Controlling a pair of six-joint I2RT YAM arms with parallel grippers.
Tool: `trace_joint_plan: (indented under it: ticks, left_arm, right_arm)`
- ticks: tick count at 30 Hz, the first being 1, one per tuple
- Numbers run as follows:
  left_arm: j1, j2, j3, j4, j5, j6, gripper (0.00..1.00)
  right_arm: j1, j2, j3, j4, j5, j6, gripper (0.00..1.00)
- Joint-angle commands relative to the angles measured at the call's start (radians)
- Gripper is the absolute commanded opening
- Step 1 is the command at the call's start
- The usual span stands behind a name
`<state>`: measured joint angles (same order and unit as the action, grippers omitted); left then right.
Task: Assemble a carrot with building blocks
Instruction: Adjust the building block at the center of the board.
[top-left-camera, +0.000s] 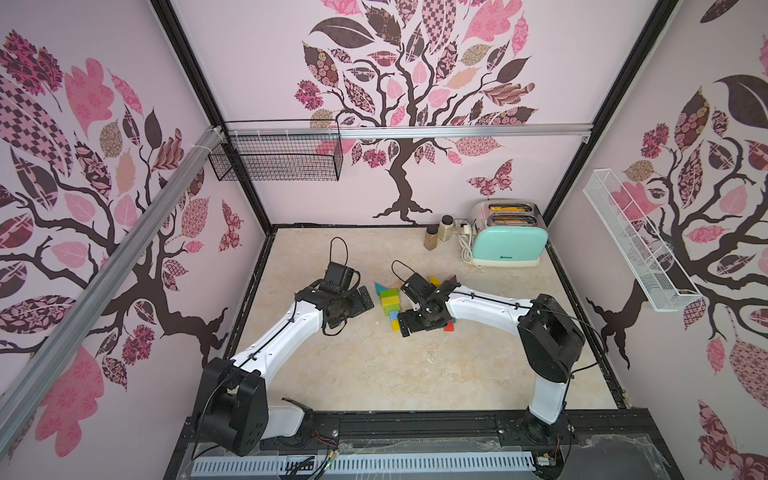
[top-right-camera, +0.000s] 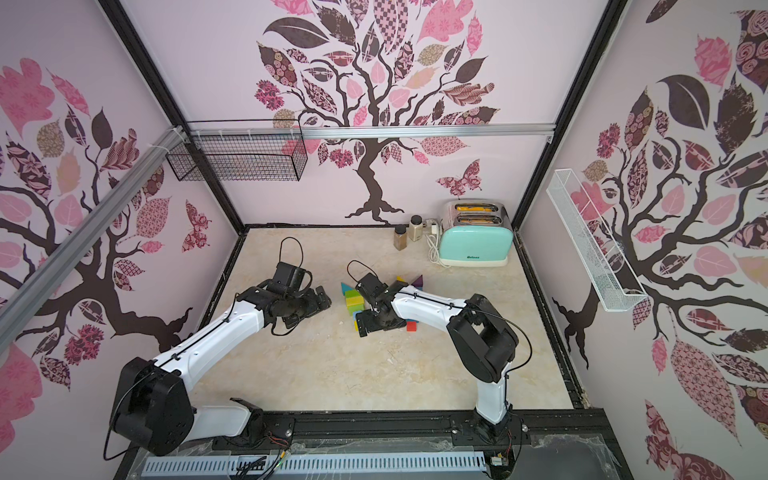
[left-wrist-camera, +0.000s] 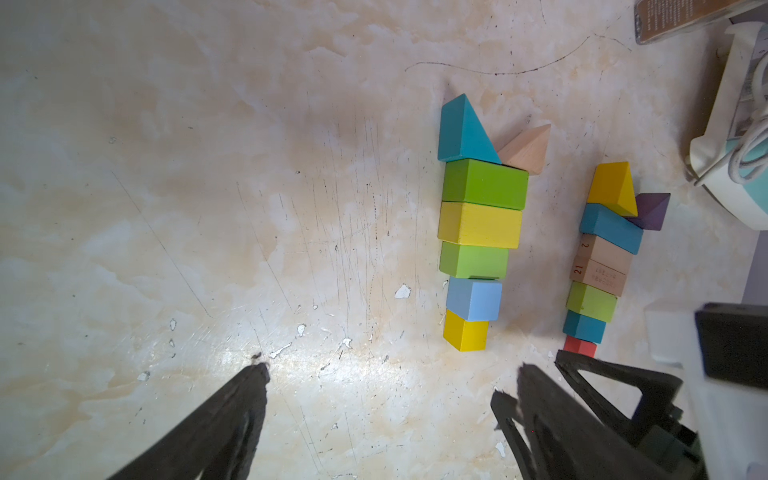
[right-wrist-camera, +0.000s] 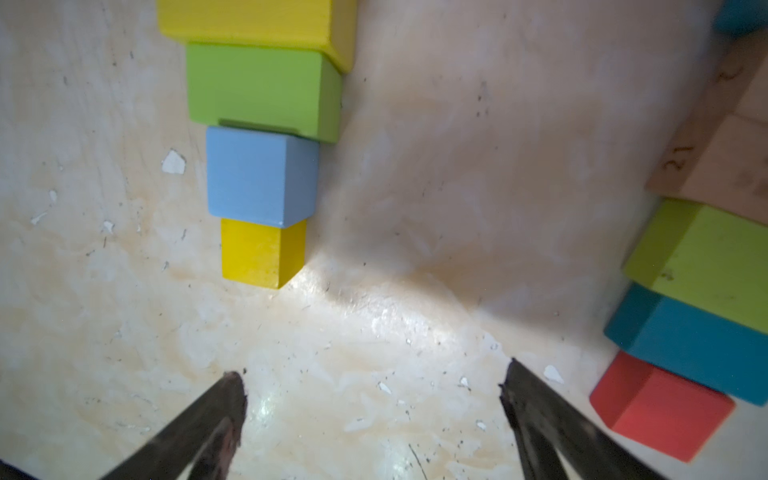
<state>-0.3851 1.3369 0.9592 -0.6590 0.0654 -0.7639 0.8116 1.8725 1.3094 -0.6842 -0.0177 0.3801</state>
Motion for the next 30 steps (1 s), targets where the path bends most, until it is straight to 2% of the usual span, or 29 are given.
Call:
trace_joint_plan:
  ticks: [1, 30]
  left_arm:
    - [-0.001, -0.032, -0.017, 0.002, 0.012, -0.011, 0.98]
    - [-0.001, -0.034, -0.026, 0.010, 0.021, -0.015, 0.98]
  right_arm:
    - [0.012, 0.026, 0.011, 0.067, 0.038, 0.029, 0.99]
    - [0.020, 0.128, 0.028, 0.088, 0.076, 0.029, 0.99]
